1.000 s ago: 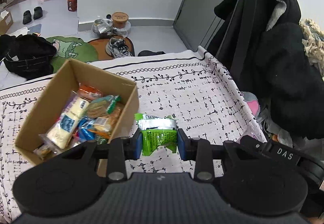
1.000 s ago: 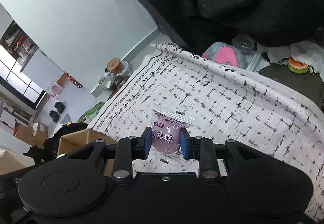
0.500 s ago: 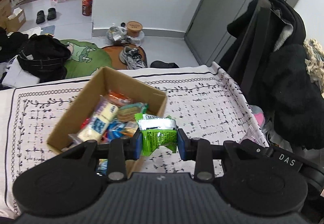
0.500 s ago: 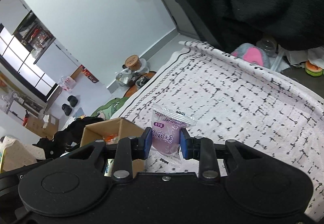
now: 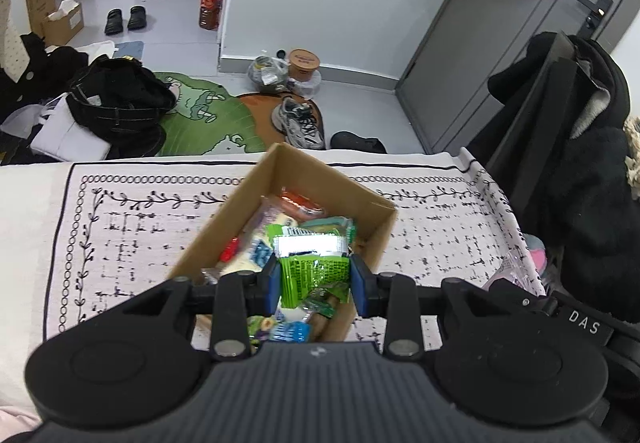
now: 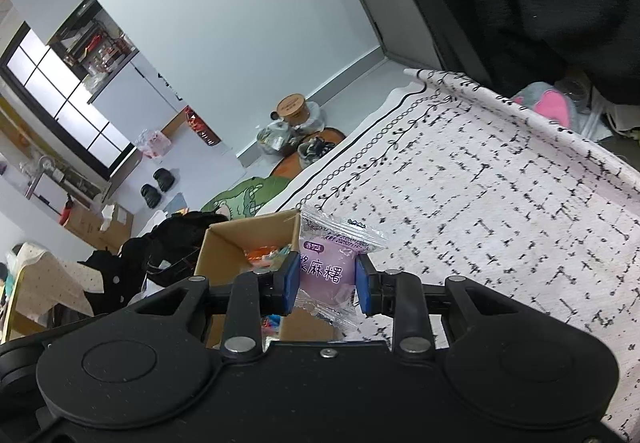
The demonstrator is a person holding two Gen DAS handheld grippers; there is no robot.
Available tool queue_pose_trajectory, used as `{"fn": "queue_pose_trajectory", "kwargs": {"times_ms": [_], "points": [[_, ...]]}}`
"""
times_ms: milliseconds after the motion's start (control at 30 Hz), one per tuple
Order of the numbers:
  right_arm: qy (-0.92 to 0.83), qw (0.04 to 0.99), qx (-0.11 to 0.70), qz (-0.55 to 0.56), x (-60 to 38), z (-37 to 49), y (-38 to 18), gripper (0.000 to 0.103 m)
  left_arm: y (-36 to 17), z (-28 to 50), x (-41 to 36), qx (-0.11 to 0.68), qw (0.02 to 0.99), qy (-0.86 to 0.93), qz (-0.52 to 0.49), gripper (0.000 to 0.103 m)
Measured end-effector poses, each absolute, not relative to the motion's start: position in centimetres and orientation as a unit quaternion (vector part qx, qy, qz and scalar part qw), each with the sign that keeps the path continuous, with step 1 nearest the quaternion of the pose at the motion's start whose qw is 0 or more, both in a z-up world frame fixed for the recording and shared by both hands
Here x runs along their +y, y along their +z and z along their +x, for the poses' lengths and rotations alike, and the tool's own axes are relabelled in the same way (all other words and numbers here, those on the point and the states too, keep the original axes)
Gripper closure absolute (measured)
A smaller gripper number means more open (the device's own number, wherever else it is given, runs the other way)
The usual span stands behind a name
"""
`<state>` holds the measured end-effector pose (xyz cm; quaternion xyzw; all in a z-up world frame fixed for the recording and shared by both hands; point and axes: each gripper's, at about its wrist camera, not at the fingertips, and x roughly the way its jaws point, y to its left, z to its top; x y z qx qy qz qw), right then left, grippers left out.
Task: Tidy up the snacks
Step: 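Carry both packets over the box and open both tools to drop them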
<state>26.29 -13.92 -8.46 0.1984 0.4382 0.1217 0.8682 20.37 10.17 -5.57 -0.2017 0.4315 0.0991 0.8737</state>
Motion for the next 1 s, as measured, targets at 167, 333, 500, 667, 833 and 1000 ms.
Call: {"fn": "queue_pose_trajectory", "kwargs": {"times_ms": [167,333,500,667,833,1000], "points": [[0.130,0.867,0.441,0.190,-12.4,26.3,-8.4,0.074,-6.1,20.1,11.4,0.435,0.869,0.103,-0.211,0.069],[0.134,0.867,0.444,0.181,-11.1,26.3,-8.4,0.074,-6.9,20.2,12.0,0.447,0.862,0.114,-0.212,0.065],[0.136,0.866,0.448,0.177,-10.3,26.5,-8.5,0.074,-7.5,20.3,13.2,0.456,0.852,0.131,-0.220,0.059],[0.145,0.864,0.449,0.174,-9.1,27.0,-8.3,0.074,-7.5,20.1,14.2,0.454,0.852,0.137,-0.223,0.054],[0.164,0.860,0.447,0.185,-7.7,27.6,-7.7,0.074,-7.4,20.0,14.7,0.452,0.853,0.140,-0.221,0.048],[0.208,0.846,0.440,0.215,-6.8,28.0,-7.1,0.056,-7.2,20.1,15.0,0.449,0.855,0.142,-0.217,0.043]]}}
